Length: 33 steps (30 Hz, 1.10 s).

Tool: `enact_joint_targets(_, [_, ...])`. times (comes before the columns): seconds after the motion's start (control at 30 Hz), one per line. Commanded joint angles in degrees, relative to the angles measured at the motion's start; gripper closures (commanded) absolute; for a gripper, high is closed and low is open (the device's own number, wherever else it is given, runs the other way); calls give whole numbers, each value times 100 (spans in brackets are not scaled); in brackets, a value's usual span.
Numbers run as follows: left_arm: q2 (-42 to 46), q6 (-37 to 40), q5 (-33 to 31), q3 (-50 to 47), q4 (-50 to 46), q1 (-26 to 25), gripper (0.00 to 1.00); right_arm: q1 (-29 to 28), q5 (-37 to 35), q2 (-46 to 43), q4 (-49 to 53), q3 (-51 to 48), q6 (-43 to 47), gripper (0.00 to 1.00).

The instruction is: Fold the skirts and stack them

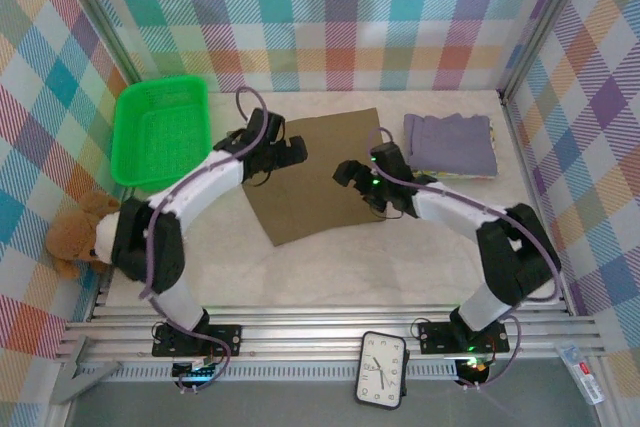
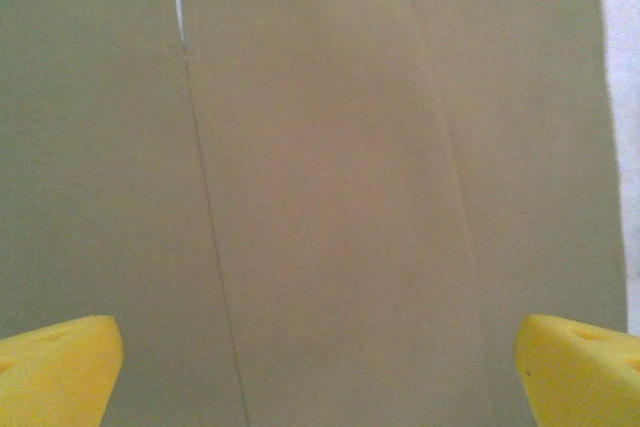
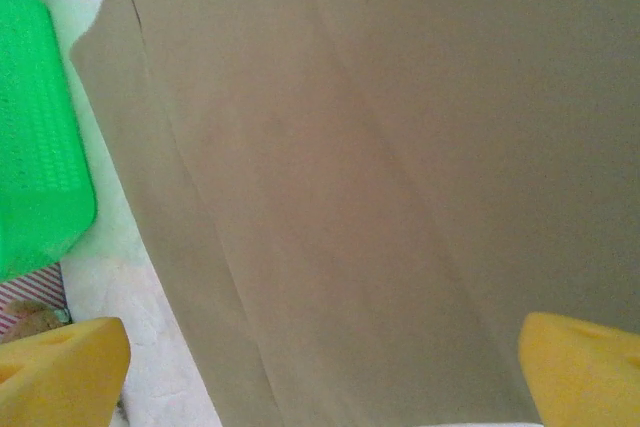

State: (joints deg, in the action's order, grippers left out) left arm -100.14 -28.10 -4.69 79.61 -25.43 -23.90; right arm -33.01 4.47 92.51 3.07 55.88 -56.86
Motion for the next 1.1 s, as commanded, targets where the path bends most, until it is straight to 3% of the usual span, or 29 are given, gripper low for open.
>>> enact_joint_targets(0.0, [-862,-62,417,915,-593,375,0,-293,-326,381,59,373,-702,1])
enact_joint_targets(0.2, [-2359,-29,945,2679,-1376,824,0,-431,-282,919,-27,515,-1099,1])
enact_joint_targets(0.4, [-3199,-104,1356,3335,-1817,1019,0,-418,-538,979,58,367,-1169,1])
enact_joint_targets(0.63, [-3277,-243,1597,2711,-1567,1019,0,-197,-599,1102,194,288,-1153,1])
enact_joint_targets(1.07, [-2026,-1097,1851,-30,-420,900,0,600,-324,1416,686,691,7,1])
